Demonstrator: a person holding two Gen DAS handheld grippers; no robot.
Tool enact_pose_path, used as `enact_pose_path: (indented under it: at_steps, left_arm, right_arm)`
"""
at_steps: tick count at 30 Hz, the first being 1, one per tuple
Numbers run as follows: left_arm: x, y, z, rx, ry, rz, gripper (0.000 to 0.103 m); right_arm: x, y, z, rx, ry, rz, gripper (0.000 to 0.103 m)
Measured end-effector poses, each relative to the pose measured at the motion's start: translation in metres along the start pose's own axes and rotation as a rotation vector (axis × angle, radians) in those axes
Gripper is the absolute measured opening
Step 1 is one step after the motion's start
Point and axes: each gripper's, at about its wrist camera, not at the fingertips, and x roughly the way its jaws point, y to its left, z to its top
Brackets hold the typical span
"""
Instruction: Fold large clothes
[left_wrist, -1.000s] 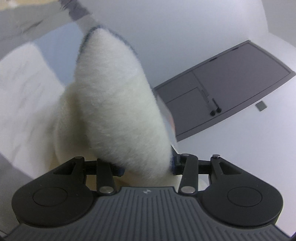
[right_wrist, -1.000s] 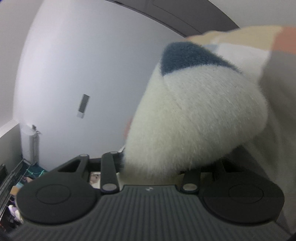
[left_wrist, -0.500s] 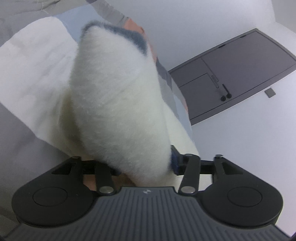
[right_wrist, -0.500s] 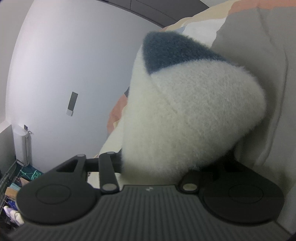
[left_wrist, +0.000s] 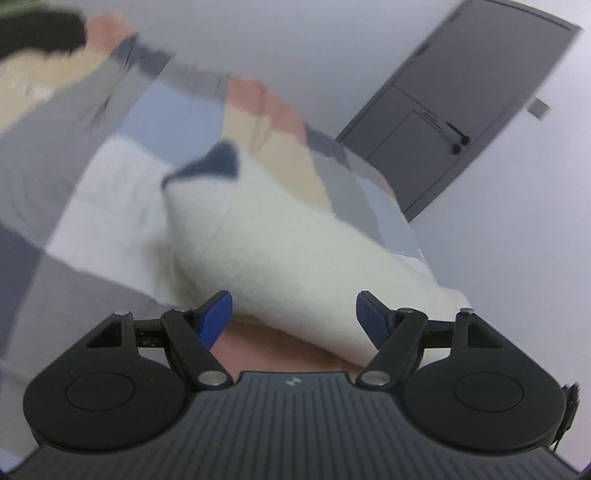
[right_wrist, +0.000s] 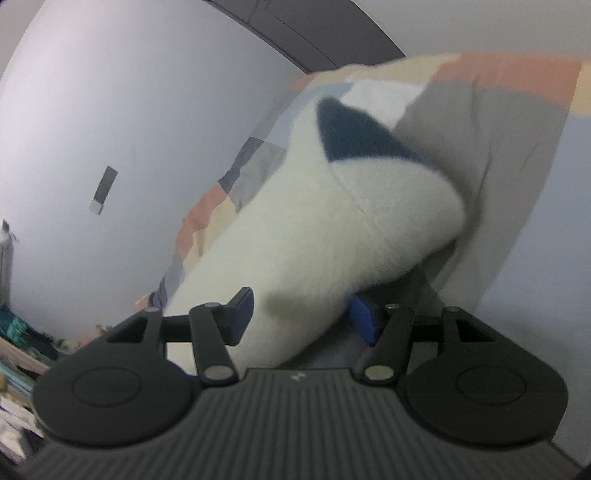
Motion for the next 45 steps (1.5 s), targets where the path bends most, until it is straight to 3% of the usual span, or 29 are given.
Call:
enact_pose_path:
  at_steps: [10,14,25,29,36,45]
  left_arm:
    - [-0.091,-0.084,0.0,0.358,-0.084,0.057,0.078]
    - [-0.125,-0.1,-0.009,0.426,-0.113,0.069,0.078]
    - [-0.187,-0.103,-0.047,0.457,-0.172,0.088,0.078]
    - [-0.196,-0.094,-0.064,0.461,-0.181,0.104,0.078]
    - [-0.21,-0.083,-0.083,0.454,-0.198,0.105,0.079]
    - [-0.214,-0.073,-0.09,0.446,-0.199,0.109,0.082]
  right_arm:
    - [-0.085,0.066,0.008,-0.249,-0.091,0.011,0.06]
    - [-0.108,0.098,-0.001,-0.384,-0.102,0.019,0.06]
    - [-0.158,0.144,-0.055,-0.561,-0.045,0.082,0.06]
    - [-0.167,0.144,-0.079,-0.614,-0.042,0.069,0.06]
    - [-0.183,0.146,-0.102,-0.646,-0.121,0.009,0.06]
    - [-0.179,0.142,-0.129,-0.678,-0.097,-0.041,0.06]
